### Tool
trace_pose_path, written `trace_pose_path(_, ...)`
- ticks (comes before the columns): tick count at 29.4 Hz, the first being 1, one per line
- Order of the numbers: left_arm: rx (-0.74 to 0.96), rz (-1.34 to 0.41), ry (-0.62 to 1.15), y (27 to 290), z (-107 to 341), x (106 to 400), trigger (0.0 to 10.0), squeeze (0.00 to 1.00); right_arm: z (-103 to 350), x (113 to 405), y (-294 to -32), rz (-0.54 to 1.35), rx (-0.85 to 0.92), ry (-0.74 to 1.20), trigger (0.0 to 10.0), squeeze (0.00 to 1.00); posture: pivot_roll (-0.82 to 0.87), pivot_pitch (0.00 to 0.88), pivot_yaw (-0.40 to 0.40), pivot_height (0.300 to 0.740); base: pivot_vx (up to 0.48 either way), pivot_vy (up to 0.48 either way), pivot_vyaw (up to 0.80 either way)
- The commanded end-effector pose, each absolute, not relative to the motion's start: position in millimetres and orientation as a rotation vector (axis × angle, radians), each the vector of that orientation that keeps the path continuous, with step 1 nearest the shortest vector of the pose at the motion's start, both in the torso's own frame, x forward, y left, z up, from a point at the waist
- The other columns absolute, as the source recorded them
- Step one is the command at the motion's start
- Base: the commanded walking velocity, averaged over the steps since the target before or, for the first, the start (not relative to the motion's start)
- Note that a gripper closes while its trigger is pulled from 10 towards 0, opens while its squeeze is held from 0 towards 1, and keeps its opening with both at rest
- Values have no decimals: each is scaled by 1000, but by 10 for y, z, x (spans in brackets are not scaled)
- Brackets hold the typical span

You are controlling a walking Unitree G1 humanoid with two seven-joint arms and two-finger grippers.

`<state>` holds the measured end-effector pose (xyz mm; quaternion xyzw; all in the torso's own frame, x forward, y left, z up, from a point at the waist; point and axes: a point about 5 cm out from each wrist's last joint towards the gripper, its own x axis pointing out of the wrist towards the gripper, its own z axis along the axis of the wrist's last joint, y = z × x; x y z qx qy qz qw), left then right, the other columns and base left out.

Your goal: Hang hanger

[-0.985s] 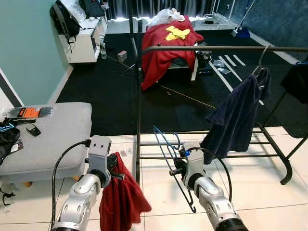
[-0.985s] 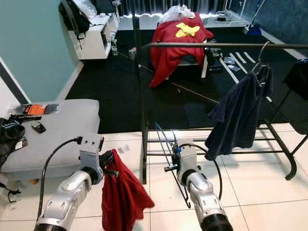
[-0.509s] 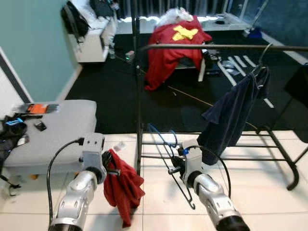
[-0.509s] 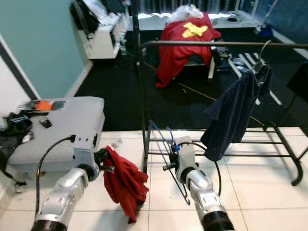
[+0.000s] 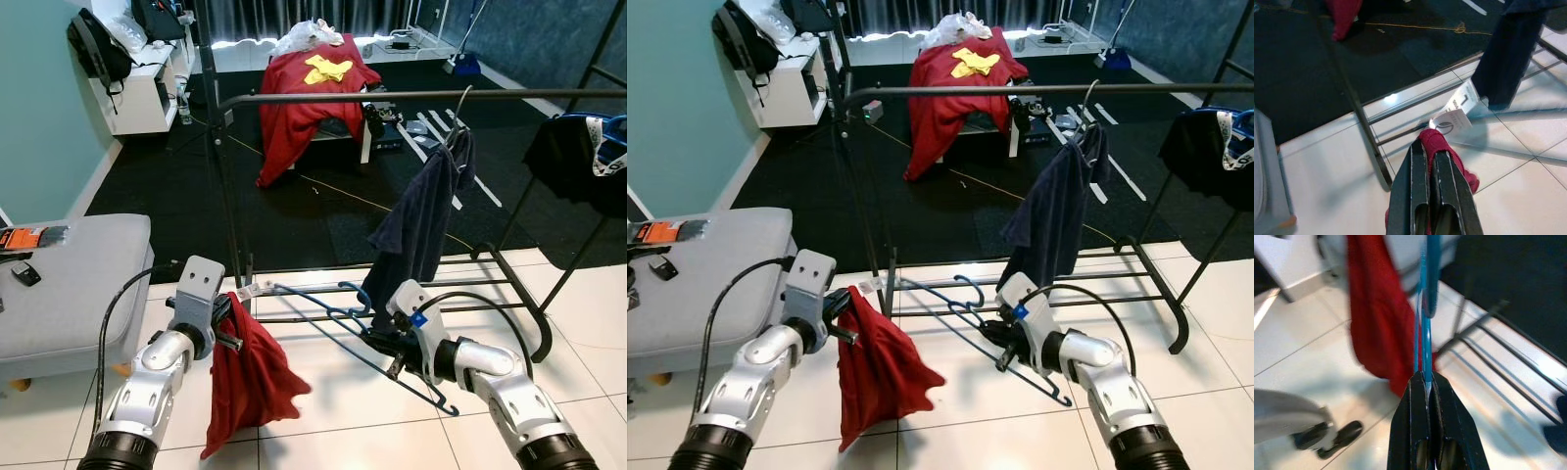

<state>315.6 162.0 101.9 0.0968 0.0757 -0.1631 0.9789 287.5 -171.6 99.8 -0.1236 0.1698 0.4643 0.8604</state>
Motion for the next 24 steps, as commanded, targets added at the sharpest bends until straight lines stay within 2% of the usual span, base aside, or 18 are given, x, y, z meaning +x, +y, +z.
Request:
trace_pose_path(1, 291, -373, 162, 1671, 1011, 3185, 10000, 0, 1054, 2813, -1706, 1056, -237, 381, 10000, 0, 77, 24, 17, 740, 0, 0, 0)
trace_pose_path(5, 287, -366, 157, 1685, 1031, 3213, 10000, 0, 1082, 2803, -1713, 1077, -241, 393, 10000, 0, 73, 23, 17, 740, 0, 0, 0)
trace_pose_path(7, 184, -294, 141, 1727, 1098, 3266, 10000, 0, 1088, 2808, -1695, 1088, -250, 398, 10000, 0, 62, 17, 16, 740, 0, 0, 0)
trace_pose_path(10, 132, -258, 133, 1741, 1100, 3270, 10000, 0, 1047, 2807, -1662, 1079, -255, 404, 10000, 0, 47, 9, 22, 740, 0, 0, 0)
trace_pose_path(13, 68, -235, 109, 1683, 1038, 3225, 10000, 0, 829, 2773, -1479, 1014, -276, 415, 10000, 0, 37, 15, 13, 740, 0, 439, 0)
trace_pose_path(20, 90, -281, 95, 1650, 1072, 3237, 10000, 0, 803, 2760, -1245, 1010, -258, 389, 10000, 0, 47, 18, 43, 740, 0, 69, 0)
trace_pose_path(24, 101, -291, 94, 1652, 1072, 3242, 10000, 0, 811, 2770, -1223, 1006, -257, 383, 10000, 0, 45, 12, 45, 740, 0, 0, 0)
